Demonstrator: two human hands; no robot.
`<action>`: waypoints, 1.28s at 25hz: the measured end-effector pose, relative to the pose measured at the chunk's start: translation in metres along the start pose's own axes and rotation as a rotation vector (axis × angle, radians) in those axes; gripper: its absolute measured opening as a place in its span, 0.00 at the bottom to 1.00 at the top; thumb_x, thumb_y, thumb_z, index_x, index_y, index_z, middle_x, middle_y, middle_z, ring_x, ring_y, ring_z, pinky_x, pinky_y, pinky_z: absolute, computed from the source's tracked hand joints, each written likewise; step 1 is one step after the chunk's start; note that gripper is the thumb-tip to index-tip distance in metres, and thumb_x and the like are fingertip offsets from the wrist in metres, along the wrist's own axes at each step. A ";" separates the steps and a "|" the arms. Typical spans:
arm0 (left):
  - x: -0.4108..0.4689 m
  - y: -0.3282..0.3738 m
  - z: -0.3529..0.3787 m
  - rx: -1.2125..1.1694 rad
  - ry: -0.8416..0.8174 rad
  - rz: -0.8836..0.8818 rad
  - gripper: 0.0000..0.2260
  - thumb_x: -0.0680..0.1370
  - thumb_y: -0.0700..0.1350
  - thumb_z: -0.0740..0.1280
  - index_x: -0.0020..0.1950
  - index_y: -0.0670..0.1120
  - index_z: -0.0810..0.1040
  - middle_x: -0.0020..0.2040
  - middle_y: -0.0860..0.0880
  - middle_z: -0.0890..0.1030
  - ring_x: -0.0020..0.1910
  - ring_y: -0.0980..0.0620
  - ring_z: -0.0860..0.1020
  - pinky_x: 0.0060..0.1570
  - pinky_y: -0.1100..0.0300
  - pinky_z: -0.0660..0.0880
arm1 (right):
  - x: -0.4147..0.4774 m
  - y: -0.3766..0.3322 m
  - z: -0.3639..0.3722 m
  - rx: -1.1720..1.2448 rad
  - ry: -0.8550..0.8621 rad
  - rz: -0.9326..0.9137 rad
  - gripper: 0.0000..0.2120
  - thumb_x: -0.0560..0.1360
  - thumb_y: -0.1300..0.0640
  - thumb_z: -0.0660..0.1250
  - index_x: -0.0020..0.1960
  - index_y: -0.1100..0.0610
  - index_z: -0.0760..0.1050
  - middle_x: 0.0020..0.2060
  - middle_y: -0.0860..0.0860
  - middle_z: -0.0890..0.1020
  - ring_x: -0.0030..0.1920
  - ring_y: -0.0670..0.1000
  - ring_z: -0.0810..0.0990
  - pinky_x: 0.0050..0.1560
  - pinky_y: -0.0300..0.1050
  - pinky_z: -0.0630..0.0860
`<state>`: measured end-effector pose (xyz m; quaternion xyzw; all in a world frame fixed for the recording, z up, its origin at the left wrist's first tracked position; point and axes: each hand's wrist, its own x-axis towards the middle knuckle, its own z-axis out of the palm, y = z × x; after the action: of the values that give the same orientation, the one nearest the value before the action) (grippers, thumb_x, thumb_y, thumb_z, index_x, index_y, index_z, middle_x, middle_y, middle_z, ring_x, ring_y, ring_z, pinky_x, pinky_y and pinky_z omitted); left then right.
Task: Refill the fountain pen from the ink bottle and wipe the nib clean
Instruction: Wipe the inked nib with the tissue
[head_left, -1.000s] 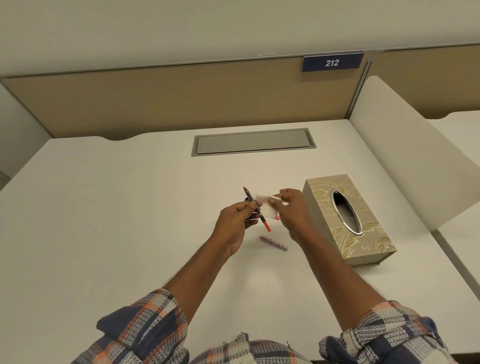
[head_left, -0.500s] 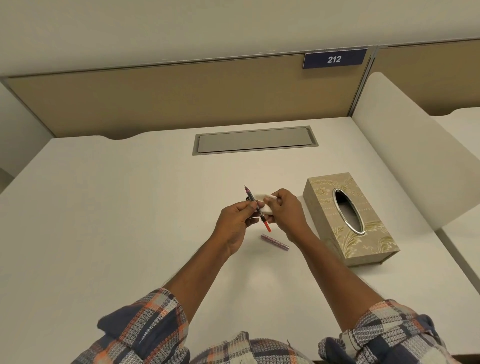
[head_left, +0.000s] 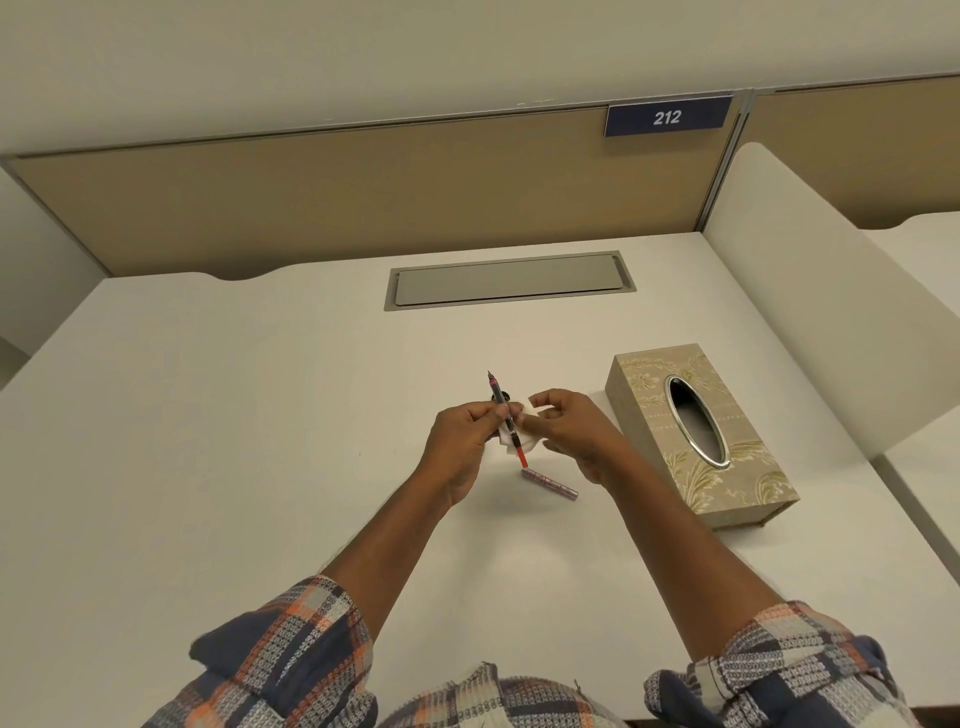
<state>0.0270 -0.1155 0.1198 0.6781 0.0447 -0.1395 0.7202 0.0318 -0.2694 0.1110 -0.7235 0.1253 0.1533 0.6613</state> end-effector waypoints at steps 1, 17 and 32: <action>-0.001 0.001 0.000 0.023 -0.003 0.002 0.10 0.78 0.40 0.64 0.53 0.37 0.82 0.49 0.44 0.83 0.36 0.64 0.80 0.36 0.75 0.71 | 0.000 0.001 0.000 -0.025 -0.001 -0.002 0.09 0.71 0.61 0.74 0.50 0.59 0.78 0.38 0.55 0.81 0.35 0.47 0.78 0.36 0.38 0.71; -0.009 0.005 0.002 -0.003 0.022 -0.070 0.07 0.77 0.41 0.65 0.43 0.45 0.83 0.39 0.52 0.79 0.38 0.52 0.70 0.39 0.62 0.68 | 0.000 0.006 0.009 0.333 0.329 0.026 0.12 0.69 0.75 0.68 0.37 0.59 0.74 0.45 0.60 0.80 0.47 0.57 0.81 0.33 0.42 0.79; -0.015 -0.009 -0.010 0.107 -0.242 -0.137 0.09 0.79 0.40 0.62 0.45 0.43 0.81 0.38 0.49 0.79 0.42 0.51 0.76 0.42 0.61 0.71 | 0.000 -0.004 0.023 0.560 0.145 0.155 0.06 0.70 0.74 0.63 0.42 0.64 0.72 0.40 0.63 0.79 0.37 0.59 0.82 0.37 0.50 0.79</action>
<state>0.0117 -0.1044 0.1138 0.6891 -0.0039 -0.2715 0.6718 0.0322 -0.2467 0.1127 -0.5102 0.2645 0.1104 0.8109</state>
